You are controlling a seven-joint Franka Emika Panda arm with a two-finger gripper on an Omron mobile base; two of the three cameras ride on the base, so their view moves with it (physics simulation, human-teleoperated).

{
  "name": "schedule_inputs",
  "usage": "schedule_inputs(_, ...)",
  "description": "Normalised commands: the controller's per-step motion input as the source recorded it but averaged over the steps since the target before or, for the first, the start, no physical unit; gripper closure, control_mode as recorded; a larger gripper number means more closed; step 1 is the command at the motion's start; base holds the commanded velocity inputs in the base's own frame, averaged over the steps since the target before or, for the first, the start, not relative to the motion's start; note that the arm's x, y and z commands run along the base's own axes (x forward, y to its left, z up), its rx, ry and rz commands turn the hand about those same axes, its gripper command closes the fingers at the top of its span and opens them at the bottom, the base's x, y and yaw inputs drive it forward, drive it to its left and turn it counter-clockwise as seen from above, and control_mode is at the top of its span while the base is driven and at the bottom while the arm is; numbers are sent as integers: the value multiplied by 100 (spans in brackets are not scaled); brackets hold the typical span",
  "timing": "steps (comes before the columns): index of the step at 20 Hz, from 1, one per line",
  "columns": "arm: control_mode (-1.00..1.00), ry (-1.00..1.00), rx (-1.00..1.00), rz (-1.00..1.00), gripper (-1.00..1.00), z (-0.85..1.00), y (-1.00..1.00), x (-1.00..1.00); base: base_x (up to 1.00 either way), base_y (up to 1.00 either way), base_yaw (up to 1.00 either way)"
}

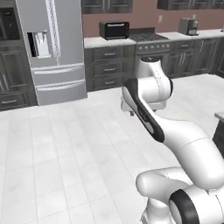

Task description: Move the hot dog bun to the plate on the dining table and place the condiment next to that plate. Then navigate to the fridge and take the sausage and place it on the plate as well.

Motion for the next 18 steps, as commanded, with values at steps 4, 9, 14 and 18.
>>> schedule_inputs(4, 100, 0, 0, 0, -100, 0, 0, 0, 100, 33, 4)
schedule_inputs(9, 100, 0, 0, 0, -100, 0, 0, 0, 100, 24, 7)
schedule_inputs(14, 100, 0, 0, 0, -100, 0, 0, 0, 100, 10, 19)
schedule_inputs(18, 100, 0, 0, 0, -100, 0, 0, 0, 100, 2, 23)
